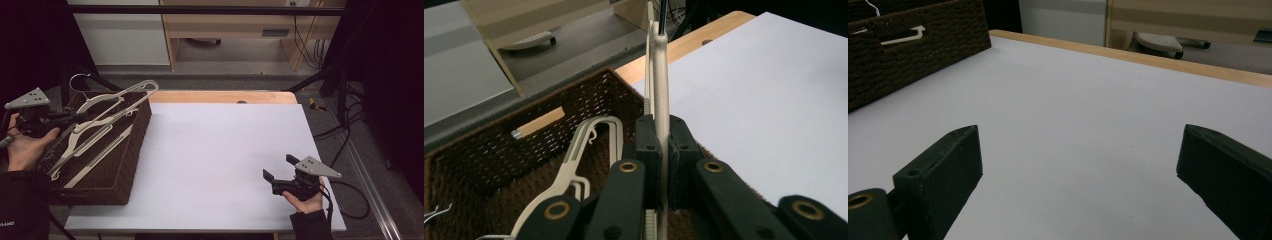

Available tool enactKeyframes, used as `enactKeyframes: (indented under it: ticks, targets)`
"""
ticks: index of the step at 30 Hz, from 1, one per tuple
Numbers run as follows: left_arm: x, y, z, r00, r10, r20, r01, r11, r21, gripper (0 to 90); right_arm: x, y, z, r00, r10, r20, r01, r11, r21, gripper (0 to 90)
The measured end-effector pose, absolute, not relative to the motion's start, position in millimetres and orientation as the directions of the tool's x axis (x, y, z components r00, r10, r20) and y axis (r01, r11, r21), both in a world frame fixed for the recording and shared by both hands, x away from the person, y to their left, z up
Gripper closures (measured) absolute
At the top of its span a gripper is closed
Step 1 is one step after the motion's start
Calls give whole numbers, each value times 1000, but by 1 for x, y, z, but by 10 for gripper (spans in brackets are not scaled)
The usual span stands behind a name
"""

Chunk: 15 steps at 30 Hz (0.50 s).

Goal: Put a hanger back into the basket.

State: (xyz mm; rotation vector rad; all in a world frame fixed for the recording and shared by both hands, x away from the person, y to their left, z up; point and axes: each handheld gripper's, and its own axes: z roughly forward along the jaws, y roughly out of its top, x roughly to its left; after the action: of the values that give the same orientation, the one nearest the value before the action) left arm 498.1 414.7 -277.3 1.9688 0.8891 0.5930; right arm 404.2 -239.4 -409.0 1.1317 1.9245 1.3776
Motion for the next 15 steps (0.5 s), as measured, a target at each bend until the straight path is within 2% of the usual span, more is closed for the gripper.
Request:
enactKeyframes:
  ticks: [11, 15]
  targets:
    - [502, 449, -303, 579, 815, 5, 422, -305, 854, 862, 405, -239, -409, -524, 850, 61, 330, 137, 934, 51]
    - [504, 453, -314, 566, 824, 8, 469, -330, 819, 862, 404, -240, -409, -522, 851, 63, 332, 135, 933, 52]
